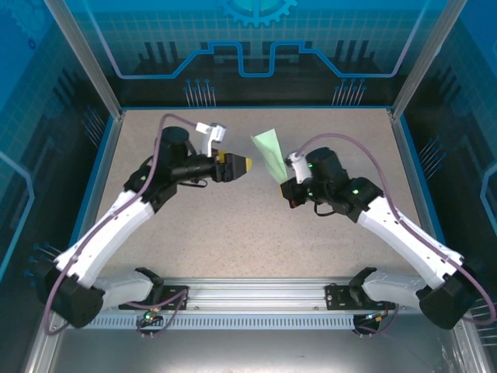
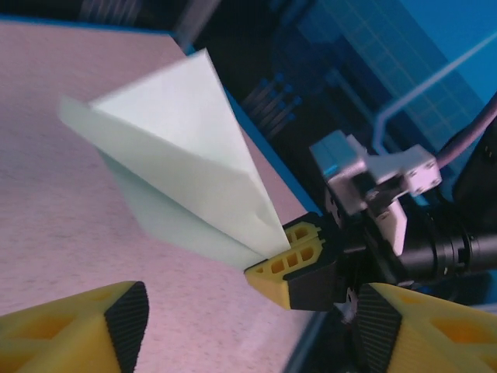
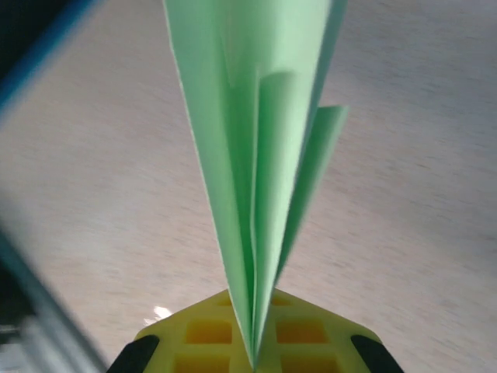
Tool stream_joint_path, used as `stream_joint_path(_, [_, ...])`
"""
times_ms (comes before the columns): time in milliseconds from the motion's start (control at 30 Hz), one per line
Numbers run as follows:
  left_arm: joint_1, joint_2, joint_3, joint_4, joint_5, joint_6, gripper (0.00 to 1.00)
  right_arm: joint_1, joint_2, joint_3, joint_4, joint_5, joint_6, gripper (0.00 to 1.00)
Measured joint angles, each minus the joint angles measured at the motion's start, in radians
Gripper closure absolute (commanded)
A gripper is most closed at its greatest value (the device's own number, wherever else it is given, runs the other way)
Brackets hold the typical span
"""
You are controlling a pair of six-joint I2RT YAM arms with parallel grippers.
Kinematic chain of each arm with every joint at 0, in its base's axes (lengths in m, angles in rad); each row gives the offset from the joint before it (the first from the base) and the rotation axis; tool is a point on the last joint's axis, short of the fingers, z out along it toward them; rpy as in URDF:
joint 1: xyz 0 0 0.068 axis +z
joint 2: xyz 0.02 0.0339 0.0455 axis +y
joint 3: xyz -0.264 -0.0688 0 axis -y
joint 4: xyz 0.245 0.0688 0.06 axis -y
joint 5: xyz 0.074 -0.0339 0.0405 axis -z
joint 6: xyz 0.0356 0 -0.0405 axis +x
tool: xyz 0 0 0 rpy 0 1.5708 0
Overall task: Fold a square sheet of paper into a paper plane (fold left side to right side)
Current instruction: Turn over the paper at the center of the table.
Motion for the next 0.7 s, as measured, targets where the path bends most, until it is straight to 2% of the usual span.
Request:
stream_joint_path(167, [0.0, -0.178, -0.083, -0.072, -0.22, 0.009, 0.19, 0.183, 0.226, 0.15, -0.235, 0.464, -0.062, 1.0])
stream_joint_path(333, [0.0, -0.27, -0.113, -0.136, -0.375, 0.018, 0.17, 0.283, 0.505, 0.271, -0.435, 0.792, -0.061, 0.99])
stream_joint_path(500, [0.0, -0.299, -0.117, -0.17, -0.437, 0.018, 0.17, 0.312, 0.777, 0.334, -0.608, 0.978, 0.008, 0.99])
stream_joint_path(700, [0.0, -0.301, -0.145, -0.187, -0.463, 0.018, 0.16, 0.327, 0.951, 0.36, -0.712, 1.036, 0.083, 0.95])
